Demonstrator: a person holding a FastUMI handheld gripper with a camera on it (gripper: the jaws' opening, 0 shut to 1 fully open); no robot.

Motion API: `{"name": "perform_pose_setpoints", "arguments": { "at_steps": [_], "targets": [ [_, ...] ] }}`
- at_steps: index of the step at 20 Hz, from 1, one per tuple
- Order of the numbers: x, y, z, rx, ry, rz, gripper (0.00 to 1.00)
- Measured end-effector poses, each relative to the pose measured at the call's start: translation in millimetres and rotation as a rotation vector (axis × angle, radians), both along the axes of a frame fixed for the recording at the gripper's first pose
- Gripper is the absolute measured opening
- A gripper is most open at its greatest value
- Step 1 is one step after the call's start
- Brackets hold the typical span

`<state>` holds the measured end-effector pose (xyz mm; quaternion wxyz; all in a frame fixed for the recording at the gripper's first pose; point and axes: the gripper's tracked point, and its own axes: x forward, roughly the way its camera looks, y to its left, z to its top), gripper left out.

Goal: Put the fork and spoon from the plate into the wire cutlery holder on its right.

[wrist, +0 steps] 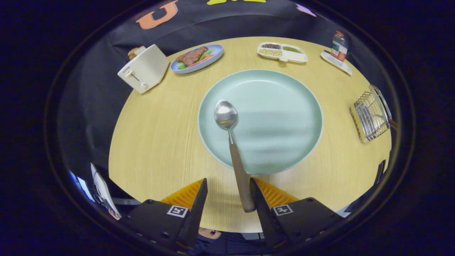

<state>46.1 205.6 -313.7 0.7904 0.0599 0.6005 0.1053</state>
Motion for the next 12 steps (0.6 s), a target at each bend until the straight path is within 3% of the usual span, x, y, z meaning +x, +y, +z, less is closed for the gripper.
{"name": "perform_pose_setpoints", "arguments": {
  "at_steps": [1, 4, 8, 10, 12],
  "targets": [
    [0.5, 0.3, -2.1, -0.007, 0.001, -0.002, 0.71],
    [-6.0, 0.4, -9.4, -0.004, 0.038, -0.021, 0.36],
    [-2.9, -4.0, -8.5, -0.034, -0.006, 0.011, 0.36],
    [-2.5, 1.4, -8.1, -0.002, 0.013, -0.001, 0.12],
    [2.8, 3.2, -6.8, -0.009, -0.013, 0.015, 0.12]
  ]
}}
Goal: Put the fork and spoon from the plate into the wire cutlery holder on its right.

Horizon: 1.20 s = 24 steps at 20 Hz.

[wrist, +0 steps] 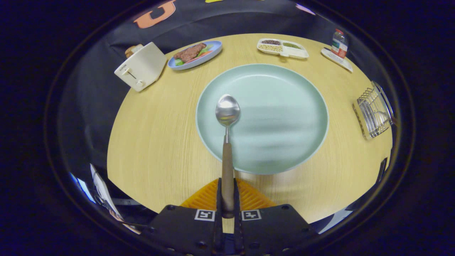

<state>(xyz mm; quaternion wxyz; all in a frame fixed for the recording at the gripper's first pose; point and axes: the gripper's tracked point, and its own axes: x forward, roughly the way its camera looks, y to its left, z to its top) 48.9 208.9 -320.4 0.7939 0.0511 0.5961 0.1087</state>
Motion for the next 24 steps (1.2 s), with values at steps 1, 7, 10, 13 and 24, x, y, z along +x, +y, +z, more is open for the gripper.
{"name": "perform_pose_setpoints", "arguments": {
  "at_steps": [1, 7, 10, 13, 24],
  "targets": [
    [-2.0, -2.5, 0.8, -0.006, -0.008, 0.007, 0.12],
    [-6.4, -10.8, 22.4, -0.027, -0.077, 0.054, 0.05],
    [-8.2, -17.2, 37.2, -0.027, -0.117, 0.065, 0.05],
    [-12.1, -25.5, 50.2, -0.019, -0.137, 0.066, 0.05],
    [-8.9, -62.4, 89.9, 0.045, -0.175, 0.013, 0.05]
  ]
}}
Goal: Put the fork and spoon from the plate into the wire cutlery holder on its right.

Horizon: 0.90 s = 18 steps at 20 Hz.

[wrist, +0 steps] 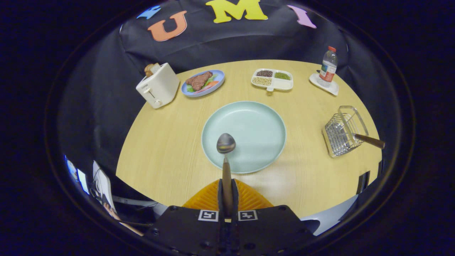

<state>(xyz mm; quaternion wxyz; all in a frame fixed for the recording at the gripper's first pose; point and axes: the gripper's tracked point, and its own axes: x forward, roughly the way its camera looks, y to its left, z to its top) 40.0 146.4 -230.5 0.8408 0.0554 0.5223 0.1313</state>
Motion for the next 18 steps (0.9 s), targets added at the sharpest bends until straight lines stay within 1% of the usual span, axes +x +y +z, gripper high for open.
{"name": "perform_pose_setpoints", "arguments": {
  "at_steps": [4, 13, 18],
  "targets": [
    [3.7, -33.6, 17.4, -0.014, -0.038, -0.025, 0.05],
    [0.7, -110.6, 44.6, 0.025, -0.076, -0.092, 0.05],
    [-2.7, -161.1, 54.7, 0.001, -0.106, -0.132, 0.05]
  ]
}}
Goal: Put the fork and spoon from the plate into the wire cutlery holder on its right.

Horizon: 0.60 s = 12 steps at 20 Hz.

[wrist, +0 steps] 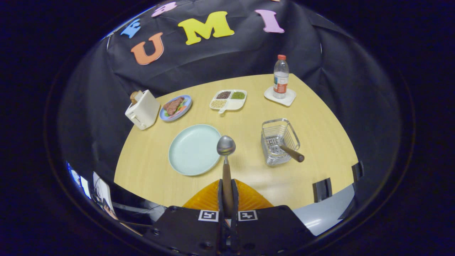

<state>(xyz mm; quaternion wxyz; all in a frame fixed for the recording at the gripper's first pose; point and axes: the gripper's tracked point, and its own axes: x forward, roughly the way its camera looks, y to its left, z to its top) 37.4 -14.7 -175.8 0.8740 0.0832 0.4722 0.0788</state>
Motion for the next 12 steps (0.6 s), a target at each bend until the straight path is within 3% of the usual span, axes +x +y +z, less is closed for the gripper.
{"name": "perform_pose_setpoints", "arguments": {
  "at_steps": [12],
  "targets": [
    [15.4, -68.9, -3.8, -0.027, -0.024, -0.154, 0.05]
  ]
}}
